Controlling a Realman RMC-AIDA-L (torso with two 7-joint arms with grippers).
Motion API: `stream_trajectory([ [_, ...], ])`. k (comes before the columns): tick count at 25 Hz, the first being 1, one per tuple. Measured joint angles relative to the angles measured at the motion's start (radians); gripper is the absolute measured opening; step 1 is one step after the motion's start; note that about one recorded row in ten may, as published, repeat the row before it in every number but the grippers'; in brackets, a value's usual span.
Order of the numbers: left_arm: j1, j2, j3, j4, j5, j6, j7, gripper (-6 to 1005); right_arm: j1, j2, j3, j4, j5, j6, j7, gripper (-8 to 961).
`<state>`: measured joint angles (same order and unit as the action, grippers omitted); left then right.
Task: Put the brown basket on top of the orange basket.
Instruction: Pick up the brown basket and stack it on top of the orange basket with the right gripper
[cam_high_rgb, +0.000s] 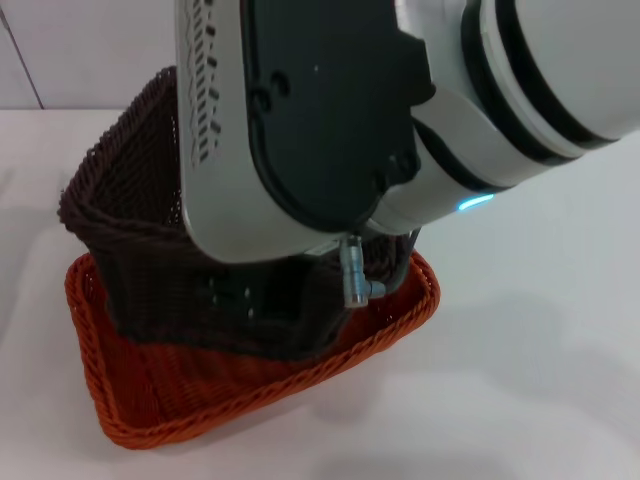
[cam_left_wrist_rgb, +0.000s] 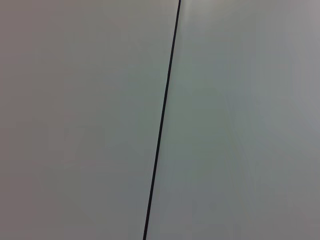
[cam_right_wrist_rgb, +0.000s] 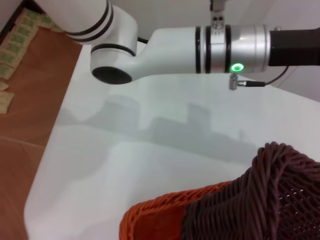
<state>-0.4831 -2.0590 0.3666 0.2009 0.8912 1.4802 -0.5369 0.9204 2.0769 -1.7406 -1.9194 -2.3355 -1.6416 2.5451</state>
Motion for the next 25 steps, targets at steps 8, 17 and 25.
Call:
stream_trajectory([
  [8,0.0,0.0,0.0,0.0,0.0,-0.002,0.0,797,0.01,0.0,-0.006,0.02,-0.005,0.012,0.003,153],
  [17,0.002,0.001,0.0,0.0,0.0,-0.013,0.0,797,0.016,0.0,-0.012,0.044,-0.011,0.022,0.0,193],
  [25,0.0,0.001,0.0,0.0,-0.003,-0.02,0.005,797,0.027,0.0,-0.025,0.061,-0.015,0.03,-0.005,336],
])
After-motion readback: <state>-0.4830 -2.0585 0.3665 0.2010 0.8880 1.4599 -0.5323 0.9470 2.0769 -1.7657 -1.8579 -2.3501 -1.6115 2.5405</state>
